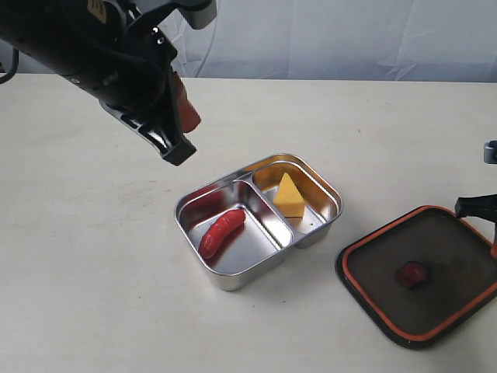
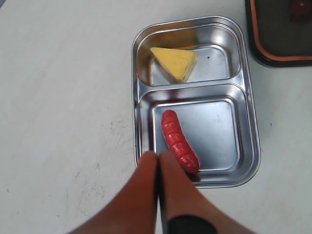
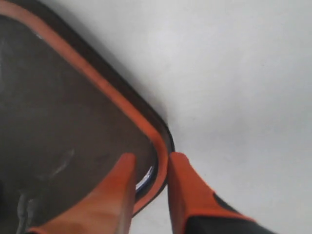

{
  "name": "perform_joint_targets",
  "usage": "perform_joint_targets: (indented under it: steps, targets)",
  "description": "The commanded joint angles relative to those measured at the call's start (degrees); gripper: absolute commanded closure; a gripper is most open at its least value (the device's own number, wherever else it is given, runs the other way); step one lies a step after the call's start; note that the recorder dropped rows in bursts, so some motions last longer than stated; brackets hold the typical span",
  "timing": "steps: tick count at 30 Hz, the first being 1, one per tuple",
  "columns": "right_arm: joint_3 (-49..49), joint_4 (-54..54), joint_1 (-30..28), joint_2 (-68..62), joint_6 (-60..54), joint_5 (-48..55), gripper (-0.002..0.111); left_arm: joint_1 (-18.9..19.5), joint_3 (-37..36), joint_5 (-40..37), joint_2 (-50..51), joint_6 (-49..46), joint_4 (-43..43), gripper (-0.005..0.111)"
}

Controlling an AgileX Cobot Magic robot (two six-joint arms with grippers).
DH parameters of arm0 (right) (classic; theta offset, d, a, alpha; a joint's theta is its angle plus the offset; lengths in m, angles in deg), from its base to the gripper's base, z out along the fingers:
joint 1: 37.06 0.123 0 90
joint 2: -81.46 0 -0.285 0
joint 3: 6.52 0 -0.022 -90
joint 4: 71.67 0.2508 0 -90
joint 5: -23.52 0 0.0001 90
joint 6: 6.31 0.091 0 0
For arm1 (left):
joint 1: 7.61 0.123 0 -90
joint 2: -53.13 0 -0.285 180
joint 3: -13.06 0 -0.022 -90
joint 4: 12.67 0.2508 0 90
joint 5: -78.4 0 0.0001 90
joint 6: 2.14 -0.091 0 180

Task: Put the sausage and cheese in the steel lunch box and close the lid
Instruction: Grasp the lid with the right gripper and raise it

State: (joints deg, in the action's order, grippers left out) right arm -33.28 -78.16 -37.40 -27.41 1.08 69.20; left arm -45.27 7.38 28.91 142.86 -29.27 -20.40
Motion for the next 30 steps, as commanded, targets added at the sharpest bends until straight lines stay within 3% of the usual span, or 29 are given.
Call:
perform_joint_targets:
  steps: [1,16,18,21,27,30]
  targets:
    - [0.33,-0.90,-0.30,-2.02,0.12,-0.29,0.084,0.13,-0.24,-0.45,-0.54,0.01,-0.57,0.106]
    - [0.33,-1.94,-0.30,-7.06,0.12,-0.31,0.084,0.13,-0.24,-0.67,-0.54,-0.09,-0.57,0.106]
    - [0.33,-1.94,-0.30,-8.25,0.12,-0.15,0.089,0.13,-0.24,-0.67,-0.54,-0.09,-0.68,0.106]
    - [0.33,-1.94,-0.30,-8.81,0.12,-0.15,0.108,0.13,-0.24,-0.78,-0.54,-0.09,-0.68,0.106]
    - [0.33,-2.17,-0.30,-8.47,0.12,0.56,0.109,0.13,-0.24,-0.78,-0.54,0.11,-0.77,0.106]
    - [0.33,-2.17,-0.30,-6.46,0.12,0.80,0.109,0.13,-0.24,-0.89,-0.54,0.18,-5.30,0.106]
